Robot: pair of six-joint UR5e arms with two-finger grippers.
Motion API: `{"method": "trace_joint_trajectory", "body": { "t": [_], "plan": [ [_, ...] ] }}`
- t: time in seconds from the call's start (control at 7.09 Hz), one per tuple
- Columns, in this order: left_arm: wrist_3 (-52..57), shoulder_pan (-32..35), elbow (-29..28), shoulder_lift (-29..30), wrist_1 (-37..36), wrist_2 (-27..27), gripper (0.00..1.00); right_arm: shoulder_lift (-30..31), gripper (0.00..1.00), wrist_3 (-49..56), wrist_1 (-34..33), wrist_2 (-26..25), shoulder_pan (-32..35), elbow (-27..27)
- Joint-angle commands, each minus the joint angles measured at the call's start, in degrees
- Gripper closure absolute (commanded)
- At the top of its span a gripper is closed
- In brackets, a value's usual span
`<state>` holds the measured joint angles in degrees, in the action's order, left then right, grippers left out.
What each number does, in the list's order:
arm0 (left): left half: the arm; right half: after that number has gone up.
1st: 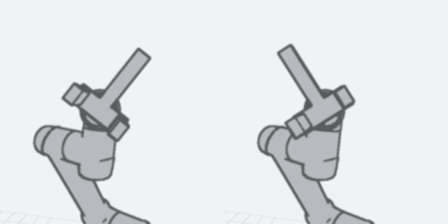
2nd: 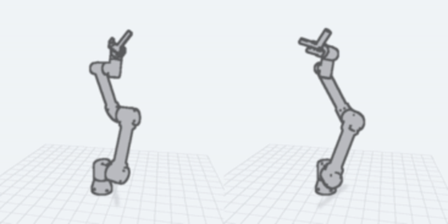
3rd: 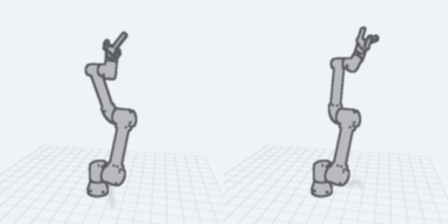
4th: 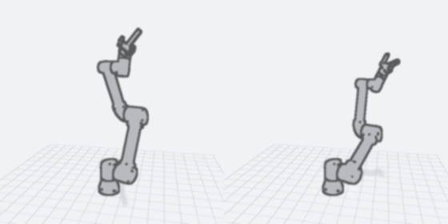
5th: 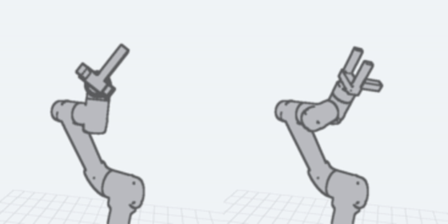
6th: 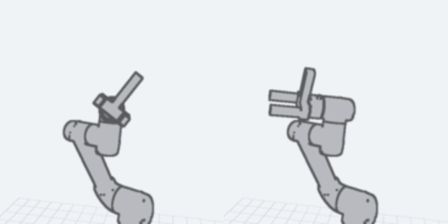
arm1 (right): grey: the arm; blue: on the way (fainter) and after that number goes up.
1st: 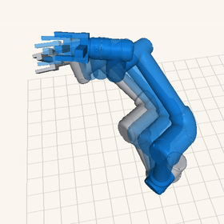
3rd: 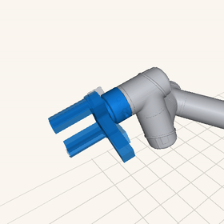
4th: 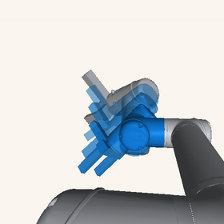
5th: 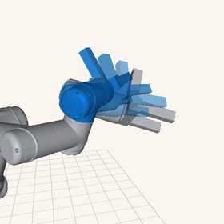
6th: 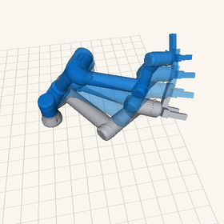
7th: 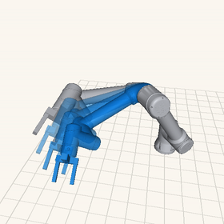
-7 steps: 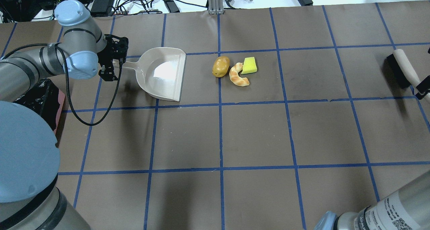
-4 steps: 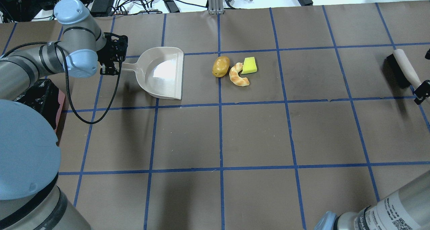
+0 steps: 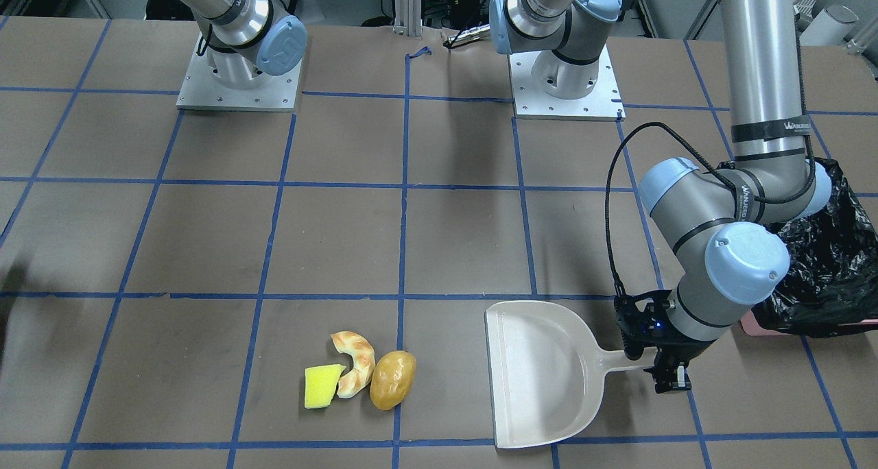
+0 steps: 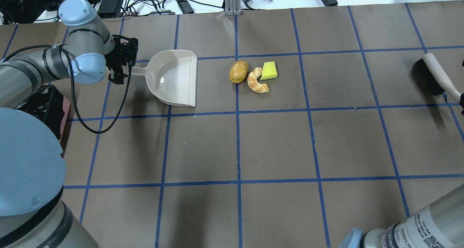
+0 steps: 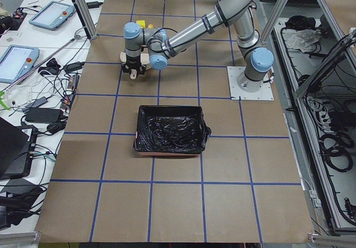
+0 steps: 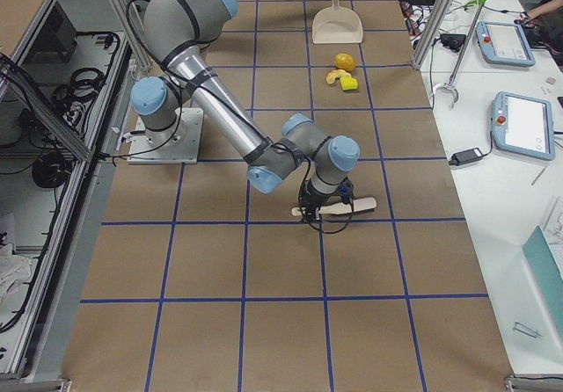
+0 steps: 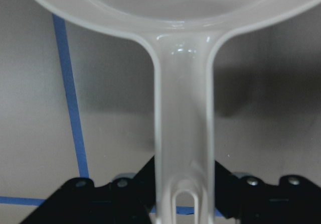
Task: Sweep and dump trash into bin
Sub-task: 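Lift the white-handled brush with the right gripper and bring it toward the items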
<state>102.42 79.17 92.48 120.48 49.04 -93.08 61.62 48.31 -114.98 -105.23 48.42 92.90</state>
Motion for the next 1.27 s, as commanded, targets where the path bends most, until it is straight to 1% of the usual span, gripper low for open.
{"method": "trace_joint_trajectory", "body": {
  "t": [0.0,0.14,0.28,0.42,0.56,0.71,0.85,1.13],
  "plan": [
    [0.06,0.37,-0.1,0.01,0.0,-0.08,0.9,0.35,1.0,0.12,0.37,0.11,0.35,-0.09],
    [0.23,0.46,-0.1,0.1,0.0,0.27,0.92,0.87,1.0,0.12,0.54,0.2,0.53,-0.26],
    [0.15,0.46,-0.45,0.19,0.0,0.1,0.92,2.7,1.0,0.38,1.15,0.55,1.05,-0.53],
    [0.15,0.38,-0.63,0.28,0.0,-0.08,0.68,5.68,1.0,0.21,3.33,2.9,3.23,-0.53],
    [0.15,0.11,-0.72,0.28,0.09,0.35,0.45,7.8,1.0,0.12,3.53,4.32,5.52,-0.53],
    [0.15,0.11,-0.72,0.28,0.09,0.36,0.47,7.9,1.0,-0.4,3.53,5.46,7.54,-0.44],
    [0.15,0.11,-0.72,0.37,0.09,0.45,0.47,7.64,1.0,-1.97,3.62,7.65,9.39,-0.27],
    [0.06,0.46,-0.72,0.37,0.09,0.45,0.47,7.55,1.0,-10.91,5.89,8.8,15.01,-0.09]
  ]
}}
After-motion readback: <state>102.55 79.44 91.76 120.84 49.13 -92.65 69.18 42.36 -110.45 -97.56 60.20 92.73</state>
